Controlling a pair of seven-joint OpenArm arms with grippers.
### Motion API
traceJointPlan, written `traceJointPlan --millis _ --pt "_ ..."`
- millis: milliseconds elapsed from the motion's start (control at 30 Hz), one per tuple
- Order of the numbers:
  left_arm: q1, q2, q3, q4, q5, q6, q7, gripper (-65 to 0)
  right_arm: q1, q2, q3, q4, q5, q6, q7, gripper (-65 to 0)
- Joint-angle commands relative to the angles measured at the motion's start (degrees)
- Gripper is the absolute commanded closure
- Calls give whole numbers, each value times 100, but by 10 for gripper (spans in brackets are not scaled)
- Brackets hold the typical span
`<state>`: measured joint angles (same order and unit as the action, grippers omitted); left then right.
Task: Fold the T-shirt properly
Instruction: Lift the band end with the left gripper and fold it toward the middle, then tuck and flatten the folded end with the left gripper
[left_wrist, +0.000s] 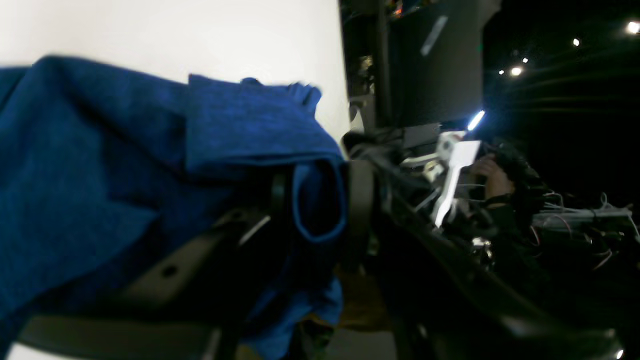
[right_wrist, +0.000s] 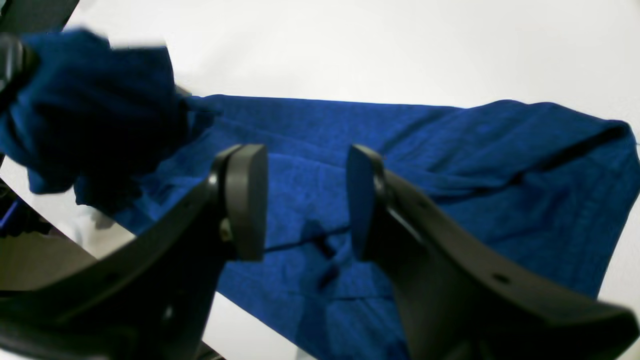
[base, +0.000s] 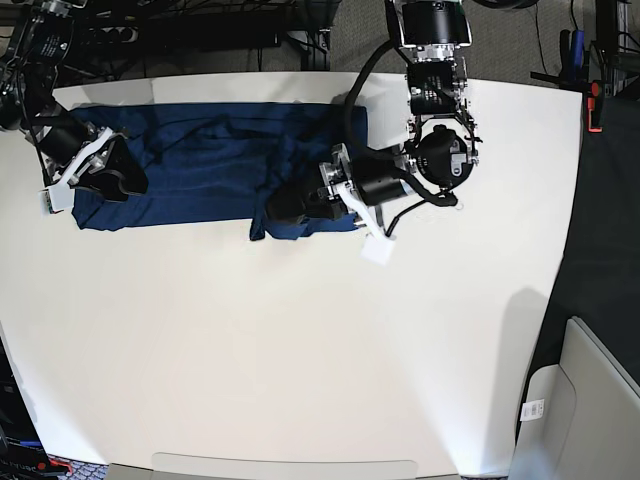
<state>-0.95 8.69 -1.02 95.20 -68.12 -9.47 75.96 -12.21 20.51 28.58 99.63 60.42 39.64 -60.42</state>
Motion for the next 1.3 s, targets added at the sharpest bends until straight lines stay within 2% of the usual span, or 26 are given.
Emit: traceJointPlan --millis 0,167,400,600,667,833,933,1133,1267 --pt "-59 -3 -8 331 -296 38 83 -173 47 98 48 107 160 36 139 -258" --pt "-41 -275 -8 621 -305 38 92 -228 47 98 48 107 160 36 139 -258" --pt "47 -627 -369 726 -525 38 92 -233 47 98 48 98 160 36 139 -258" --pt "99 -1673 -553 700 -595 38 30 -233 -58 151 232 98 142 36 139 -258" --pt "231 -1814 -553 691 -577 38 21 -232 -173 160 514 98 133 36 139 -258" --pt "477 -1752 -439 392 -103 38 -366 -231 -296 160 1006 116 151 36 130 -258" --pt "539 -1700 -158 331 -120 38 -445 -231 -296 212 1006 116 151 36 130 -258" --pt "557 -1568 809 454 -94 38 -515 -231 -296 212 962 116 160 36 130 -258" --pt "539 -1594 1442 304 -85 38 -963 -231 -296 160 962 116 239 36 130 -258"
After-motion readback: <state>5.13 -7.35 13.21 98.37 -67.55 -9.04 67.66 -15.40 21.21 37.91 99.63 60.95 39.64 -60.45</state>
